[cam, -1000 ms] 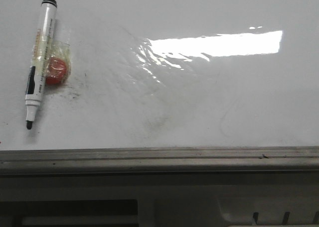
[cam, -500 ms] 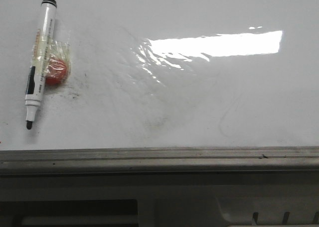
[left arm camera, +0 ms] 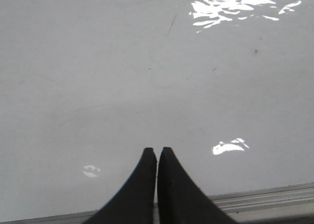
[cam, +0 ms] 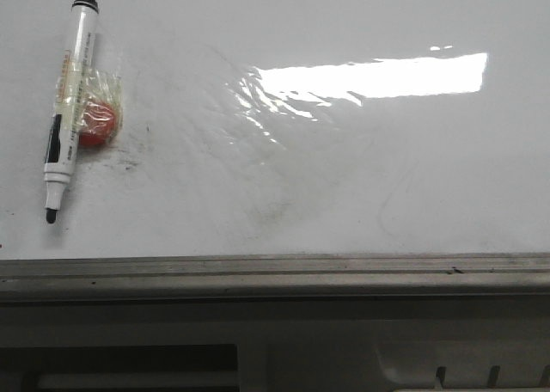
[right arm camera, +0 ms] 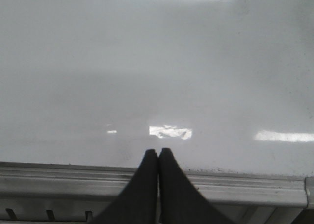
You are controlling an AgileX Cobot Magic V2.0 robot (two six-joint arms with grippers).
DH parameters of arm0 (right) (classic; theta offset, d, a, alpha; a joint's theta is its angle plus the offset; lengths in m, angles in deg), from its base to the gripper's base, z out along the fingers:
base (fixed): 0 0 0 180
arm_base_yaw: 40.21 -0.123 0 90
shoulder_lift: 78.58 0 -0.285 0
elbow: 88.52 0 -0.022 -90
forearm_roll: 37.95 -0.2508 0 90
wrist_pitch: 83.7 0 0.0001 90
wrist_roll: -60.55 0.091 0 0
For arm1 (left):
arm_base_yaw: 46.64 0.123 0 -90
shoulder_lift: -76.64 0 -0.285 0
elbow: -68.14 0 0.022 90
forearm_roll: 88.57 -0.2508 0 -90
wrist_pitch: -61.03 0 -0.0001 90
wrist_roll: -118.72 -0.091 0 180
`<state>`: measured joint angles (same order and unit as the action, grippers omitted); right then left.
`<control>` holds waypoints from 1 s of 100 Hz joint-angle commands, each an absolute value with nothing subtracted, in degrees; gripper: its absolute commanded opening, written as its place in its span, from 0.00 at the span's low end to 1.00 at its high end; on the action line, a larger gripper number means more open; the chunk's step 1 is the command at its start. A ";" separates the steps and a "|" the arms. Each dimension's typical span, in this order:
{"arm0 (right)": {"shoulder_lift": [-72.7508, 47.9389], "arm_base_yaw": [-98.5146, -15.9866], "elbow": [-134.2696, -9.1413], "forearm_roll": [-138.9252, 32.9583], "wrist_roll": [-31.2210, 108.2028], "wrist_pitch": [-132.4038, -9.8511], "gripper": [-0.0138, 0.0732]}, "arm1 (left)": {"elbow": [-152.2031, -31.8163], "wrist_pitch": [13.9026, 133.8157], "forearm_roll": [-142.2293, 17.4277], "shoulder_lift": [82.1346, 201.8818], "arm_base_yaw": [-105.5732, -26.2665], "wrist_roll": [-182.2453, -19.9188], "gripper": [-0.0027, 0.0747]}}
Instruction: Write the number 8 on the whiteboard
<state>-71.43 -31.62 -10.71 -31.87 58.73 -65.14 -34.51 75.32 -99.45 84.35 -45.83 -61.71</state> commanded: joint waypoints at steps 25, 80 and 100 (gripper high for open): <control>-72.64 -31.22 -9.96 -31.80 58.45 -81.80 0.09 | -32.71 67.27 -97.00 82.61 -46.15 -61.28 0.01; -72.64 -32.18 -14.37 -31.92 65.66 -93.85 0.09 | -37.29 61.39 -84.67 83.60 -46.15 -61.28 0.01; -69.33 -35.55 -21.33 -31.27 66.91 -75.44 0.09 | -44.60 69.65 -84.58 90.41 -46.15 -61.28 0.01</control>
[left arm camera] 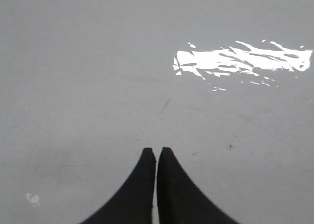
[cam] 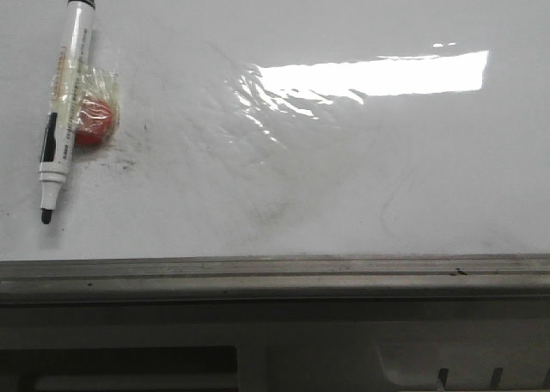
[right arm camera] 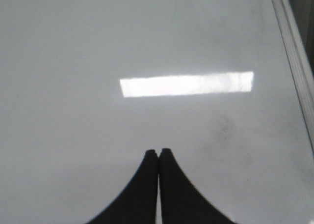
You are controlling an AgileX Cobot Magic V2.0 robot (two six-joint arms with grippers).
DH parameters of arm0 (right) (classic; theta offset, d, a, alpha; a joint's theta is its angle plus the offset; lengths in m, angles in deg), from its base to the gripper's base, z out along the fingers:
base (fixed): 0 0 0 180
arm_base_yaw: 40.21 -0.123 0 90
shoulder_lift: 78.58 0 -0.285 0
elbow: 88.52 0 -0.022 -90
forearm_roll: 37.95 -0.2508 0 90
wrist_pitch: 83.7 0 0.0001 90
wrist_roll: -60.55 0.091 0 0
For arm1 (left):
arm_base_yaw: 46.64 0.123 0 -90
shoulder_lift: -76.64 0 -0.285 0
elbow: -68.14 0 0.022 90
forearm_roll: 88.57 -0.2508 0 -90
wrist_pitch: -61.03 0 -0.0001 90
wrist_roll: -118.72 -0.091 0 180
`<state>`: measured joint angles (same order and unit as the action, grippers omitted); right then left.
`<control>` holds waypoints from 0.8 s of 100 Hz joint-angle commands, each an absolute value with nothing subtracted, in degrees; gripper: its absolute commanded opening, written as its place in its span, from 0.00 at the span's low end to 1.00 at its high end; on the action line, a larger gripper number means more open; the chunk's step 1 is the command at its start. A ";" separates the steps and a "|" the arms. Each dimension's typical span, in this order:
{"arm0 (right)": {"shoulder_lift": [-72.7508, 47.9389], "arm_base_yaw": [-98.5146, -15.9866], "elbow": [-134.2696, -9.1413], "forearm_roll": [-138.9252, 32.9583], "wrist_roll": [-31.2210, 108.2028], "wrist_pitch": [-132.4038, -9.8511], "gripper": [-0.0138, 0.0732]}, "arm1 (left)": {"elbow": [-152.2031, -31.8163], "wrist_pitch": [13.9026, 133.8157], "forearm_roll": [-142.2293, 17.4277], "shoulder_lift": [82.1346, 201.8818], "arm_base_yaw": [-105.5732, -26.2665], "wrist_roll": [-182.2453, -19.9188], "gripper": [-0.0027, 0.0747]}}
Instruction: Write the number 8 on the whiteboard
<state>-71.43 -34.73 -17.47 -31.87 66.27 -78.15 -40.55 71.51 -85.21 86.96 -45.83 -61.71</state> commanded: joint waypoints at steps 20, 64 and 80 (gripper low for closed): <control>-62.66 -35.68 -26.94 -31.27 66.41 -64.00 0.09 | -48.02 69.41 -83.35 96.41 -46.15 -61.28 0.02; -60.79 -35.68 -27.36 -31.38 66.41 -64.92 0.09 | -47.79 55.83 -77.73 102.37 -48.71 -61.28 0.59; -60.79 -35.68 -27.36 -31.38 66.41 -64.57 0.09 | -47.79 52.86 -83.80 106.86 -58.59 -61.28 0.59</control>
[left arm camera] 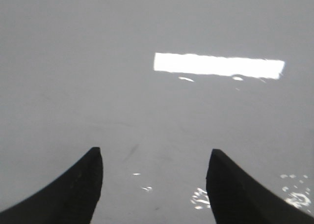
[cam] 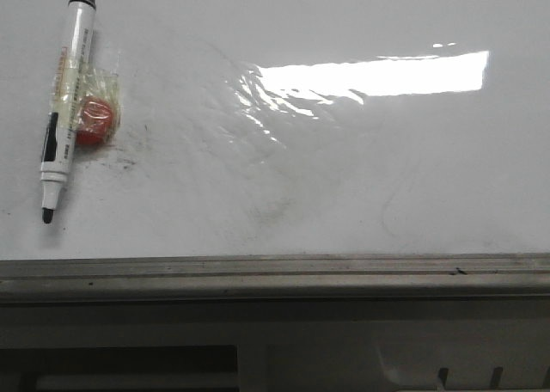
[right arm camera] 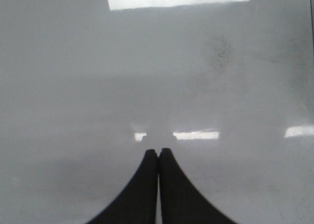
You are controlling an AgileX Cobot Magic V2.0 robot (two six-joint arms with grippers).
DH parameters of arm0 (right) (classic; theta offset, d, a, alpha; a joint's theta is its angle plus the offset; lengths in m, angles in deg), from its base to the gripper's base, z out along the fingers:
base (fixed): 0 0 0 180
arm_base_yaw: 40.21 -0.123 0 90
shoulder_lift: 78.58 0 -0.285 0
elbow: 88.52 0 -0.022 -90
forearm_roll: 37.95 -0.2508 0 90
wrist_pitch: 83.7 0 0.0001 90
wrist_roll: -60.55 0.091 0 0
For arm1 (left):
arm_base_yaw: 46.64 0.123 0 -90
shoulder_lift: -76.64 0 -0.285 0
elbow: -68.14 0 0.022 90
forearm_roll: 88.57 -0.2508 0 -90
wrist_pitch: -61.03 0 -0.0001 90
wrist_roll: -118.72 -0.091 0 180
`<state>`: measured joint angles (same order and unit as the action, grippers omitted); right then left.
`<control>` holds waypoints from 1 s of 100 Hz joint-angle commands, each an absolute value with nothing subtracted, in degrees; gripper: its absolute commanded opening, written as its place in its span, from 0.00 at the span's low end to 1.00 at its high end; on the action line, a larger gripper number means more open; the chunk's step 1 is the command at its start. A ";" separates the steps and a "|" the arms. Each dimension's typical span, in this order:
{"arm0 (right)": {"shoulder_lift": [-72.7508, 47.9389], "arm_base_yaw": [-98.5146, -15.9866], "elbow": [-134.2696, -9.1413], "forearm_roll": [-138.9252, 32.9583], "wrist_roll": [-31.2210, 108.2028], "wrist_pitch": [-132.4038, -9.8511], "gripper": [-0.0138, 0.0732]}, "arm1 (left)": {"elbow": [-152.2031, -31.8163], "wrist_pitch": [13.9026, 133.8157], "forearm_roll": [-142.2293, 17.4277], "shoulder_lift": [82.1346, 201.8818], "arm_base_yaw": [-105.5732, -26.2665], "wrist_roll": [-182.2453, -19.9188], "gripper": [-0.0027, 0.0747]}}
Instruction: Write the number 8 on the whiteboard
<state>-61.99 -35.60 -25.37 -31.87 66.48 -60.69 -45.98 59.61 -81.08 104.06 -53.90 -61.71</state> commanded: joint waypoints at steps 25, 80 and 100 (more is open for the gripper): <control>-60.79 -35.68 -27.36 -31.38 66.41 -63.99 0.09 | -47.79 44.99 -83.44 118.06 -78.82 -61.28 0.59; -60.79 -36.04 -27.36 -31.46 66.41 -62.95 0.09 | -47.79 31.34 -75.37 140.19 -90.03 -61.28 0.57; -60.79 -37.55 -27.36 -31.76 66.41 -62.51 0.09 | -47.79 30.17 -75.37 143.60 -90.03 -61.28 0.41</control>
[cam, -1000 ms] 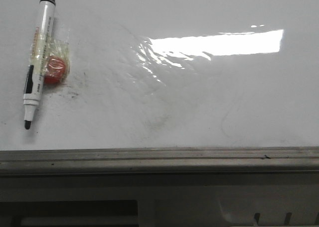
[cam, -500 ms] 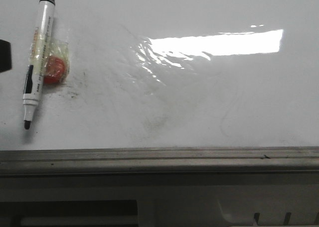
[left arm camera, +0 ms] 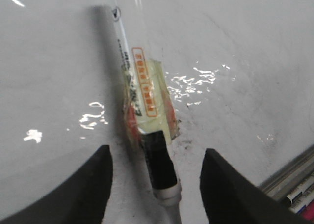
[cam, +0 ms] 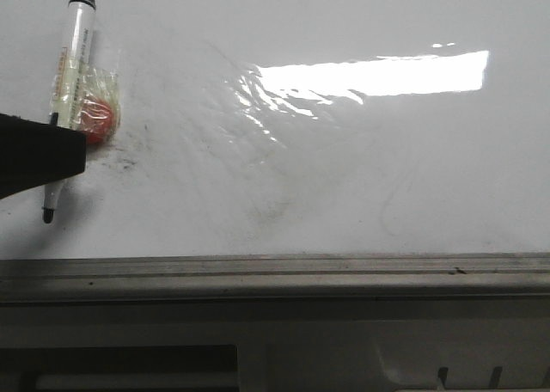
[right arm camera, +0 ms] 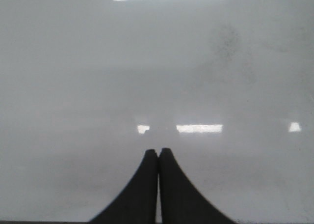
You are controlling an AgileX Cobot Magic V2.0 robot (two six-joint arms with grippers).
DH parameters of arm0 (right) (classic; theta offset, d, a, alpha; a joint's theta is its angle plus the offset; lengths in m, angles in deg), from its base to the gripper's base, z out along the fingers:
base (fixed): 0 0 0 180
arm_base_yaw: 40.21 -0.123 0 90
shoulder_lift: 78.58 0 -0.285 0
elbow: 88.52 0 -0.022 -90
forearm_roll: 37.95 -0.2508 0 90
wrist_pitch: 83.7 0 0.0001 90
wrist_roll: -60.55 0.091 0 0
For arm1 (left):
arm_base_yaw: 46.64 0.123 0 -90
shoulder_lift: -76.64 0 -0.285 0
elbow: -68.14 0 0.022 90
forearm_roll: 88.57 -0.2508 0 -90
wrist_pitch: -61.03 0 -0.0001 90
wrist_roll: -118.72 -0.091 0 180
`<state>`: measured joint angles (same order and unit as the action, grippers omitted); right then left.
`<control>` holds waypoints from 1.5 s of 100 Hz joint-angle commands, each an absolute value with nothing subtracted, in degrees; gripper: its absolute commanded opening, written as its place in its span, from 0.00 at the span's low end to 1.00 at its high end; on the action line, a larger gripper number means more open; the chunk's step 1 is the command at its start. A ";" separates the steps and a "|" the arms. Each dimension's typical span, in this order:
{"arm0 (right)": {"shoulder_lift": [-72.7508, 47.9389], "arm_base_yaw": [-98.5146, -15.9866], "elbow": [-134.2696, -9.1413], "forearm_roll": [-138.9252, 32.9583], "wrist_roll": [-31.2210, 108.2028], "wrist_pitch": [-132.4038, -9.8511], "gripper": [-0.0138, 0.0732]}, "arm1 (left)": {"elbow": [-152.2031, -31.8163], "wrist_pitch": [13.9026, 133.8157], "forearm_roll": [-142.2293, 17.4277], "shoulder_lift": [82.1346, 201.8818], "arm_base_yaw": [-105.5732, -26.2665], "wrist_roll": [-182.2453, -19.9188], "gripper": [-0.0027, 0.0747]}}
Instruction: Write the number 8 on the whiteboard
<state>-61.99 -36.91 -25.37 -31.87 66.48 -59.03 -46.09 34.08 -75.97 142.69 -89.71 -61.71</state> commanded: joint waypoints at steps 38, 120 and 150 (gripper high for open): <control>-54.23 -52.71 -29.47 -31.76 65.80 -58.99 0.09 | -47.79 30.14 -78.28 143.98 -90.38 -61.28 0.01; -21.43 -89.61 -54.45 -36.36 62.55 -63.92 0.58 | -52.45 25.37 -117.37 143.98 -90.41 -61.28 0.01; -11.78 -91.40 -60.30 -38.79 62.55 -66.97 0.58 | -52.45 25.47 -117.63 143.98 -90.41 -61.28 0.01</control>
